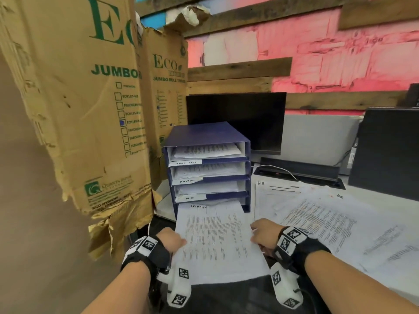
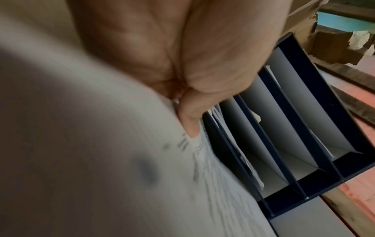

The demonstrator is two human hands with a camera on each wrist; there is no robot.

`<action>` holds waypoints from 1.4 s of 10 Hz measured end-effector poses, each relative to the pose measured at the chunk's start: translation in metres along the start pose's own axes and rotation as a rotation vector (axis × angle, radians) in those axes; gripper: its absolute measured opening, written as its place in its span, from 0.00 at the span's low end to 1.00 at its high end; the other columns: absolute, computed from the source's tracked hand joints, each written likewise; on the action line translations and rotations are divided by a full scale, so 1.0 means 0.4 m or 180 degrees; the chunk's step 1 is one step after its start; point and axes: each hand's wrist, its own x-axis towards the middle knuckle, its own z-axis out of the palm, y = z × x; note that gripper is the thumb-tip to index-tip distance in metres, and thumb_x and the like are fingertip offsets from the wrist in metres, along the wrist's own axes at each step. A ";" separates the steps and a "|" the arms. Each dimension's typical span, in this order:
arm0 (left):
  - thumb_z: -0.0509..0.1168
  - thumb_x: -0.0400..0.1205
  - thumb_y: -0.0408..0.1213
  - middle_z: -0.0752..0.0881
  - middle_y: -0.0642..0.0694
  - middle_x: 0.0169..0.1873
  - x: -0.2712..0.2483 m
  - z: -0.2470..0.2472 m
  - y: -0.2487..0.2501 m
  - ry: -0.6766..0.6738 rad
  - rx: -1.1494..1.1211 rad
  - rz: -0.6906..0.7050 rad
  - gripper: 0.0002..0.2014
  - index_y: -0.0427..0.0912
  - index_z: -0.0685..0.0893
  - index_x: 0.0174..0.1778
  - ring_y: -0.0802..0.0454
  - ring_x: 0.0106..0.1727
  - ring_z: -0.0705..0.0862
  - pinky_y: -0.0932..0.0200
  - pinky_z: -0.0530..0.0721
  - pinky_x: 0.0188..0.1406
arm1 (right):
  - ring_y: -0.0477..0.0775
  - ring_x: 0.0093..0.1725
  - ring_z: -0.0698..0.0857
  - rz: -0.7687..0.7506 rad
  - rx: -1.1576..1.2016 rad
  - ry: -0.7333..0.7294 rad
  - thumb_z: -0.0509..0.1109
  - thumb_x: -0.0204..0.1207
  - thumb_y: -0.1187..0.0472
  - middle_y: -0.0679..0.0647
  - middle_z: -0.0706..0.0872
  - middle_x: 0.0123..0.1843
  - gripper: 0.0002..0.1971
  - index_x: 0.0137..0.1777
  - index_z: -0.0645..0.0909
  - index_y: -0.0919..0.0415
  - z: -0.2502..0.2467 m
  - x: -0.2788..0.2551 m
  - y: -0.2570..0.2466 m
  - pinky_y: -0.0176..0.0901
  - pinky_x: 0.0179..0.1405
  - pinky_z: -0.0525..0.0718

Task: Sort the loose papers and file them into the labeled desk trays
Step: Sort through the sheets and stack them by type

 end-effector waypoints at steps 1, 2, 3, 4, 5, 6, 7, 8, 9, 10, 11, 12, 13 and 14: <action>0.70 0.76 0.34 0.86 0.31 0.56 0.030 -0.007 0.012 0.0121 -0.0441 0.0101 0.19 0.28 0.82 0.60 0.34 0.58 0.85 0.42 0.85 0.58 | 0.59 0.56 0.82 -0.0214 0.0172 0.0319 0.57 0.80 0.71 0.61 0.82 0.63 0.16 0.65 0.79 0.70 -0.011 0.019 -0.012 0.25 0.41 0.76; 0.69 0.77 0.31 0.86 0.30 0.55 0.043 -0.011 0.040 0.0315 -0.0725 0.0148 0.16 0.29 0.82 0.59 0.33 0.57 0.85 0.41 0.85 0.58 | 0.54 0.57 0.80 -0.0155 0.0735 0.0766 0.56 0.82 0.70 0.56 0.82 0.63 0.17 0.67 0.79 0.65 -0.019 0.035 -0.023 0.34 0.53 0.78; 0.66 0.79 0.28 0.86 0.30 0.53 0.055 -0.009 0.073 0.0398 -0.0845 0.0223 0.14 0.28 0.81 0.59 0.37 0.49 0.84 0.47 0.84 0.56 | 0.57 0.52 0.86 0.0165 0.1381 0.0583 0.60 0.81 0.64 0.59 0.86 0.58 0.12 0.59 0.82 0.62 -0.023 0.050 -0.028 0.40 0.43 0.83; 0.64 0.82 0.30 0.85 0.31 0.53 0.089 0.002 0.100 0.0498 -0.0757 0.0136 0.14 0.28 0.80 0.62 0.37 0.53 0.84 0.50 0.81 0.55 | 0.50 0.28 0.86 0.0599 0.1680 -0.0123 0.66 0.81 0.59 0.59 0.87 0.39 0.09 0.57 0.79 0.62 -0.029 0.050 -0.029 0.40 0.26 0.86; 0.61 0.85 0.36 0.81 0.32 0.65 0.109 0.004 0.128 0.0550 -0.0636 -0.0040 0.18 0.29 0.78 0.67 0.36 0.66 0.78 0.54 0.75 0.64 | 0.46 0.22 0.84 0.0626 0.1839 -0.0075 0.63 0.82 0.62 0.60 0.87 0.37 0.13 0.64 0.76 0.64 -0.031 0.084 -0.016 0.35 0.22 0.83; 0.61 0.85 0.41 0.77 0.32 0.70 0.130 0.004 0.147 0.0297 -0.0716 -0.0149 0.22 0.28 0.74 0.70 0.37 0.68 0.78 0.54 0.75 0.68 | 0.47 0.20 0.82 0.0670 0.2071 0.0182 0.62 0.82 0.66 0.62 0.86 0.38 0.13 0.65 0.76 0.67 -0.026 0.138 -0.021 0.36 0.19 0.82; 0.65 0.83 0.38 0.85 0.32 0.45 0.130 0.019 0.139 -0.0183 -0.1427 -0.0554 0.11 0.34 0.79 0.55 0.39 0.38 0.85 0.51 0.88 0.34 | 0.54 0.26 0.84 0.0795 0.2656 0.0400 0.61 0.83 0.69 0.63 0.84 0.45 0.18 0.73 0.69 0.66 -0.024 0.203 -0.045 0.38 0.15 0.81; 0.57 0.86 0.29 0.81 0.38 0.31 0.142 0.027 0.124 -0.0167 -0.1792 -0.0825 0.06 0.36 0.74 0.43 0.47 0.19 0.78 0.66 0.77 0.12 | 0.59 0.27 0.86 0.0913 0.3298 0.0649 0.60 0.83 0.71 0.64 0.81 0.63 0.27 0.80 0.60 0.63 -0.015 0.261 -0.063 0.41 0.14 0.82; 0.50 0.88 0.25 0.77 0.37 0.29 0.161 0.029 0.135 -0.0076 -0.2390 -0.0664 0.11 0.37 0.71 0.40 0.47 0.15 0.79 0.63 0.77 0.08 | 0.61 0.31 0.88 0.0703 0.3657 0.0716 0.64 0.81 0.72 0.69 0.83 0.57 0.22 0.73 0.66 0.74 0.010 0.301 -0.058 0.50 0.26 0.89; 0.47 0.88 0.23 0.81 0.34 0.40 0.159 0.051 0.169 -0.0143 -0.3014 -0.0593 0.13 0.31 0.74 0.64 0.32 0.51 0.85 0.52 0.86 0.29 | 0.64 0.43 0.89 0.0615 0.3777 0.0666 0.62 0.80 0.75 0.68 0.84 0.51 0.09 0.59 0.75 0.76 0.028 0.322 -0.039 0.61 0.51 0.88; 0.47 0.87 0.21 0.79 0.25 0.65 0.209 0.079 0.182 -0.0165 -0.3301 -0.0453 0.18 0.21 0.66 0.73 0.30 0.67 0.79 0.51 0.86 0.47 | 0.64 0.47 0.88 0.0502 0.3729 0.0658 0.60 0.82 0.75 0.66 0.80 0.63 0.10 0.60 0.75 0.70 0.033 0.328 -0.030 0.59 0.53 0.87; 0.50 0.85 0.21 0.77 0.23 0.66 0.232 0.087 0.176 0.0102 -0.3306 -0.0525 0.19 0.20 0.66 0.72 0.31 0.62 0.82 0.50 0.87 0.42 | 0.58 0.42 0.87 0.0478 0.3451 0.0599 0.57 0.82 0.76 0.59 0.77 0.69 0.17 0.70 0.72 0.69 0.036 0.328 -0.027 0.50 0.35 0.91; 0.53 0.84 0.21 0.81 0.23 0.60 0.241 0.092 0.174 0.0192 -0.3367 -0.0572 0.18 0.19 0.67 0.70 0.34 0.47 0.87 0.48 0.88 0.41 | 0.55 0.39 0.87 0.0357 0.3096 0.0471 0.56 0.82 0.77 0.56 0.73 0.75 0.22 0.75 0.69 0.66 0.033 0.328 -0.024 0.45 0.33 0.90; 0.51 0.85 0.21 0.83 0.30 0.52 0.212 0.086 0.177 0.0103 -0.3118 -0.0543 0.14 0.21 0.73 0.64 0.35 0.47 0.85 0.43 0.86 0.50 | 0.56 0.40 0.87 0.0365 0.2922 0.0408 0.56 0.81 0.77 0.55 0.72 0.77 0.23 0.76 0.69 0.65 0.021 0.309 -0.019 0.46 0.33 0.89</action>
